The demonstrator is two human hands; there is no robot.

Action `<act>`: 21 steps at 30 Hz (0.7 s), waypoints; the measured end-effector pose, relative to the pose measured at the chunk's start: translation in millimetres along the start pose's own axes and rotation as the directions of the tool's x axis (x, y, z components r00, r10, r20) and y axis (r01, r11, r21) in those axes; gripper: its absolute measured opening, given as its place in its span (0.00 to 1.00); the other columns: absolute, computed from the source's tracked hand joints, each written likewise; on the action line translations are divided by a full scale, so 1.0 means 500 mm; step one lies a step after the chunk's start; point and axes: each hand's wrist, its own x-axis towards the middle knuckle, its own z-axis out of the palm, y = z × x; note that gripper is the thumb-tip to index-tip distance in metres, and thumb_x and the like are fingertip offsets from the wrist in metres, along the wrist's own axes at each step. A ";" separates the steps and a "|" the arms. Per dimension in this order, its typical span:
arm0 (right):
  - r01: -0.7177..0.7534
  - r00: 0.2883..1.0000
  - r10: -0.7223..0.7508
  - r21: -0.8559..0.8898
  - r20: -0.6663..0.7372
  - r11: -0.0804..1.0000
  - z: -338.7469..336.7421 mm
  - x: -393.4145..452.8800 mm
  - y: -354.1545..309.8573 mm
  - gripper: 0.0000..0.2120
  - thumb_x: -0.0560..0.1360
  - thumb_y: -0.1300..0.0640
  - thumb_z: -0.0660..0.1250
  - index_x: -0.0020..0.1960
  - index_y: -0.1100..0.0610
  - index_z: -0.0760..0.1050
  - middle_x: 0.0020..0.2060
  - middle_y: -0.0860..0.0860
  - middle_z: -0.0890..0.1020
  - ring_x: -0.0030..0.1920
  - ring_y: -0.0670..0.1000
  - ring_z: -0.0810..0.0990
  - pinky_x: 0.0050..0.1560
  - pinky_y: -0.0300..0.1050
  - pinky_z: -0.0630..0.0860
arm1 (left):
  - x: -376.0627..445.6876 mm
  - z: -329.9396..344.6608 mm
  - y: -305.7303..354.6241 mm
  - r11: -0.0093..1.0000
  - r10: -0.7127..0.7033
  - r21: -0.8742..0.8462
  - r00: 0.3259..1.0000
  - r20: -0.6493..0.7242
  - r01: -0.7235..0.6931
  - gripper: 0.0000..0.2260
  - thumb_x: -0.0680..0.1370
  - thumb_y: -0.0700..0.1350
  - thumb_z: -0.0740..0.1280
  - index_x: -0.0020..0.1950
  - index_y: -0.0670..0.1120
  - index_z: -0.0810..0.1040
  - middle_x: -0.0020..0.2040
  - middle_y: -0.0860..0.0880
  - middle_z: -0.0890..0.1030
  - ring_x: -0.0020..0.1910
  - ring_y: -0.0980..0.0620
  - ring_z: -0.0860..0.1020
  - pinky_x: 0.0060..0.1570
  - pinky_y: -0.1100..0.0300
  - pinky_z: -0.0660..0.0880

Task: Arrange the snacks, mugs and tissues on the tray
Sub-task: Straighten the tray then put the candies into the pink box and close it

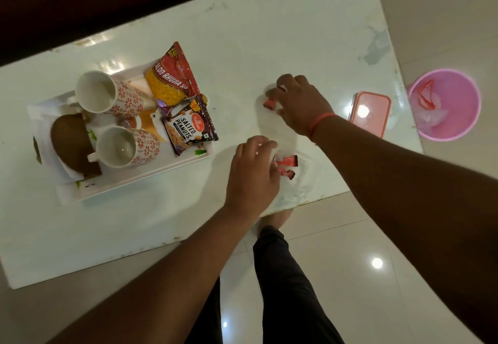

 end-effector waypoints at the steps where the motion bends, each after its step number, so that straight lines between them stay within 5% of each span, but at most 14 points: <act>1: 0.025 1.000 -0.025 -0.047 -0.007 0.999 0.008 -0.003 0.003 0.18 0.78 0.59 0.65 0.67 0.55 0.72 0.64 0.59 0.72 0.60 0.63 0.72 0.54 0.57 0.75 | -0.002 -0.008 -0.010 0.997 -0.044 -0.070 0.999 -0.012 0.043 0.16 0.75 0.43 0.70 0.63 0.47 0.76 0.63 0.49 0.75 0.61 0.50 0.73 0.57 0.59 0.75; 5: -0.051 0.997 0.048 -0.050 -0.065 0.997 0.022 -0.039 0.012 0.11 0.78 0.59 0.64 0.59 0.59 0.75 0.52 0.59 0.76 0.50 0.62 0.75 0.44 0.55 0.75 | -0.007 -0.027 -0.043 0.958 -0.177 -0.229 0.984 -0.008 0.170 0.13 0.78 0.40 0.66 0.63 0.49 0.75 0.61 0.51 0.74 0.58 0.54 0.76 0.49 0.66 0.75; 10: -0.236 0.940 0.294 0.291 -0.173 0.927 0.002 -0.129 0.002 0.07 0.77 0.56 0.67 0.52 0.59 0.77 0.48 0.56 0.77 0.48 0.57 0.75 0.47 0.51 0.75 | -0.014 -0.015 -0.050 0.902 -0.286 -0.323 0.957 0.046 0.285 0.12 0.79 0.40 0.65 0.62 0.51 0.74 0.61 0.52 0.75 0.54 0.55 0.78 0.47 0.69 0.74; 17: -0.200 0.968 0.234 0.288 -0.087 0.937 0.001 -0.286 -0.059 0.15 0.74 0.52 0.72 0.58 0.56 0.77 0.52 0.54 0.79 0.51 0.54 0.76 0.52 0.48 0.76 | -0.015 0.011 -0.035 0.859 -0.355 -0.354 0.928 0.110 0.371 0.12 0.79 0.41 0.65 0.60 0.53 0.74 0.60 0.55 0.75 0.51 0.56 0.78 0.46 0.70 0.74; 21: -0.400 0.824 0.522 0.425 -0.220 0.812 0.017 -0.308 0.007 0.18 0.76 0.51 0.71 0.62 0.57 0.75 0.57 0.57 0.76 0.58 0.59 0.74 0.58 0.44 0.67 | -0.008 0.012 -0.032 0.847 -0.355 -0.374 0.926 0.131 0.378 0.12 0.79 0.40 0.64 0.60 0.52 0.75 0.58 0.55 0.74 0.50 0.57 0.78 0.45 0.69 0.73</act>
